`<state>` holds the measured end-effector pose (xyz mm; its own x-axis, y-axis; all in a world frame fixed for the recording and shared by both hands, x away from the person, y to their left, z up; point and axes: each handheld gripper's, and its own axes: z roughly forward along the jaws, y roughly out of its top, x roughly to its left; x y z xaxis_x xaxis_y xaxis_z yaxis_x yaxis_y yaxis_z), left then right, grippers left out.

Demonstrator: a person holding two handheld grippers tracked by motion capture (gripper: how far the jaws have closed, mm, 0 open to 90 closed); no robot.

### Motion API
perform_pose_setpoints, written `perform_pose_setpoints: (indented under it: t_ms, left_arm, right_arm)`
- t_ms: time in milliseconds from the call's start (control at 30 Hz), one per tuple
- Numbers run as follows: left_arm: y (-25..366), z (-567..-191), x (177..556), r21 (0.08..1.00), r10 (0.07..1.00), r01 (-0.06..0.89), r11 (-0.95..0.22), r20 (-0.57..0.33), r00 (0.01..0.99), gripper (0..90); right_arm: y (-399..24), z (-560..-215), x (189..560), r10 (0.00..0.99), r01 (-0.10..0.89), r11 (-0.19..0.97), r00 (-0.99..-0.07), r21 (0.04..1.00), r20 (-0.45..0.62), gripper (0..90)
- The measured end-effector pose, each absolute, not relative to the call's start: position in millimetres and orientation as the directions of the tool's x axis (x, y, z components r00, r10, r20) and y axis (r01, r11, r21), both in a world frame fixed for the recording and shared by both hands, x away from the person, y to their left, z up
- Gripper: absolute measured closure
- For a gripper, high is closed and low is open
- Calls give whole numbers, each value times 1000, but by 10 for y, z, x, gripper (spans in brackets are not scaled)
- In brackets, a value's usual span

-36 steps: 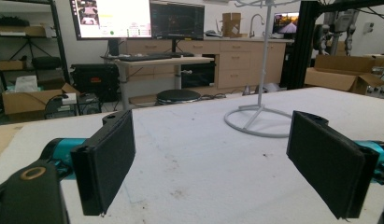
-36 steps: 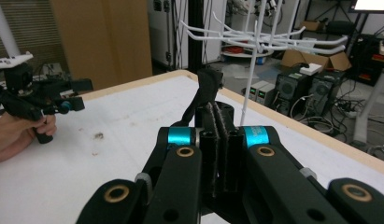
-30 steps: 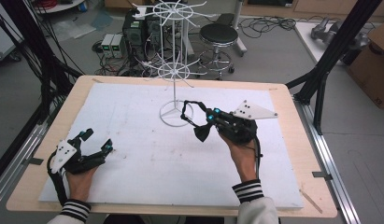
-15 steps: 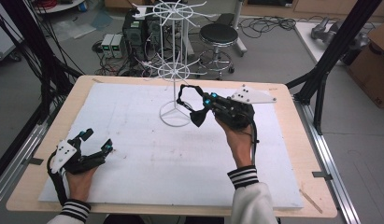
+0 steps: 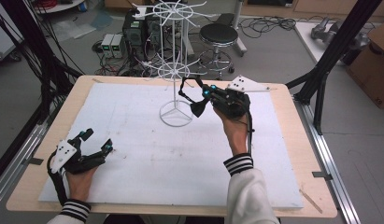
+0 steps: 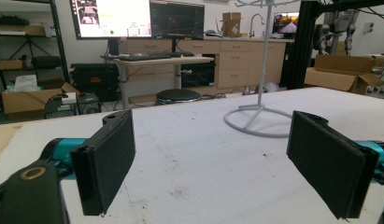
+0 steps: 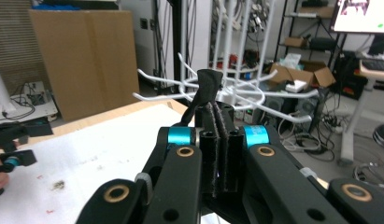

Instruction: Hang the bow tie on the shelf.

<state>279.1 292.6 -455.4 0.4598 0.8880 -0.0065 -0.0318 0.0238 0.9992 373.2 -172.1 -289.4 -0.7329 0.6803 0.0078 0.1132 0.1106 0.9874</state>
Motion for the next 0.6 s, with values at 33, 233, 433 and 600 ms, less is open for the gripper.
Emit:
perform_pose_setpoints:
  t_ms: [33,233,433,600]
  left_arm:
    - [2926,-4554,2791,999,888,-32,23,-6,460,159]
    - [2926,-4553,2791,999,888,-31,22,-6,460,159]
    - [2926,-4553,2793,999,888,-30,23,-7,460,159]
    - [2926,-4553,2792,999,888,-29,22,-6,460,159]
  right_arm:
    - [-1721,-2894,3732,680,113,111,-733,987,8,887]
    - [-1746,-3012,3910,687,161,66,-723,985,72,888]
    - [-1715,-3134,4057,684,208,53,-721,977,116,887]
    - [-1694,-3225,4152,688,250,52,-710,967,147,887]
